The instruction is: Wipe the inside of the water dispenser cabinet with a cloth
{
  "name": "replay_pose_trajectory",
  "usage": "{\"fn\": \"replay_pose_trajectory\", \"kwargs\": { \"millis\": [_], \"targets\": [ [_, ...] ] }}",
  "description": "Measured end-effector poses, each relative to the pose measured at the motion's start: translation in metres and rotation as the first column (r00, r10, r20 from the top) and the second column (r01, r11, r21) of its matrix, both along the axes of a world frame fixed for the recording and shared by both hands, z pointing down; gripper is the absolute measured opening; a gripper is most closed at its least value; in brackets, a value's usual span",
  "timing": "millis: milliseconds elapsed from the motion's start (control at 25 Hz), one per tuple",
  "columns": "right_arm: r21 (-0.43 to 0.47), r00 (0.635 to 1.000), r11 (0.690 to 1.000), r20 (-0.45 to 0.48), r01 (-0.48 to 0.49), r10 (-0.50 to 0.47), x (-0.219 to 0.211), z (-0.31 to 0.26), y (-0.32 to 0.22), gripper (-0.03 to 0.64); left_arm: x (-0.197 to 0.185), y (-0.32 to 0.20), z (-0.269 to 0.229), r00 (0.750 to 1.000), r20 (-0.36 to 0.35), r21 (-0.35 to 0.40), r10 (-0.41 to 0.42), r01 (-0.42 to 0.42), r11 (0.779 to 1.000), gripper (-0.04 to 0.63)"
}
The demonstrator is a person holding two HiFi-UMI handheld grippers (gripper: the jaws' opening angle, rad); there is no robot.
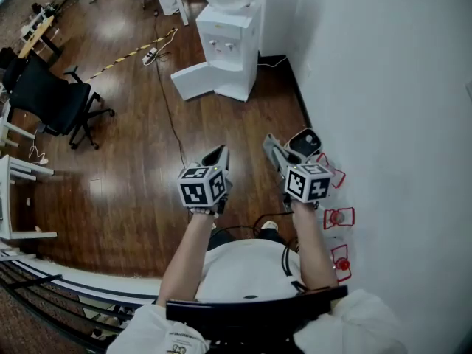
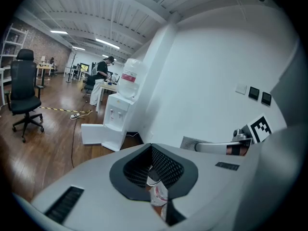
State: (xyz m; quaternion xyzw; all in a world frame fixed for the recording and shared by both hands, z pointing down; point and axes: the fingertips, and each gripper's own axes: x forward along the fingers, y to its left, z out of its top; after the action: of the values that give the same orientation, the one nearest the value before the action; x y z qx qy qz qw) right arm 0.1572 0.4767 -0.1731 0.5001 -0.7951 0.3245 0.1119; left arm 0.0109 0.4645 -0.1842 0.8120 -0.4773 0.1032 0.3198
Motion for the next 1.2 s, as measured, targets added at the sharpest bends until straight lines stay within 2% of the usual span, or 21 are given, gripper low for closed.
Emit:
{"fn": "replay_pose_trajectory", "kwargs": {
  "millis": [360, 600, 840, 1000, 1200],
  "targets": [
    [-0.011, 0.999, 0.999, 0.025, 0.033, -0.033, 0.041, 0.011, -0.002, 0.037, 0.039, 0.003, 0.017, 0.999, 0.023, -0.032, -0.037, 0.037, 0.999, -0.011],
    [-0.022, 0.998, 0.999, 0.047, 0.041, -0.04, 0.042, 0.026, -0.032, 0.037, 0.033, -0.023, 0.034, 0.998, 0.015, -0.051, -0.062, 0.063, 0.997, -0.011],
    [-0.036, 0.999, 0.999, 0.003, 0.034, -0.034, 0.004, 0.045, -0.102, 0.037, -0.005, -0.101, 0.054, 0.999, -0.019, -0.052, -0.047, 0.046, 0.998, -0.011],
    [-0.075, 0.999, 0.997, -0.025, 0.029, -0.031, -0.046, 0.065, -0.173, 0.037, -0.054, -0.18, 0.063, 0.999, -0.025, -0.055, -0.033, 0.032, 0.998, -0.011],
    [-0.096, 0.998, 0.995, -0.057, -0.003, -0.003, -0.108, 0.069, -0.261, 0.037, -0.111, -0.27, 0.071, 1.0, -0.009, -0.081, 0.021, -0.022, 0.997, -0.011]
  ]
}}
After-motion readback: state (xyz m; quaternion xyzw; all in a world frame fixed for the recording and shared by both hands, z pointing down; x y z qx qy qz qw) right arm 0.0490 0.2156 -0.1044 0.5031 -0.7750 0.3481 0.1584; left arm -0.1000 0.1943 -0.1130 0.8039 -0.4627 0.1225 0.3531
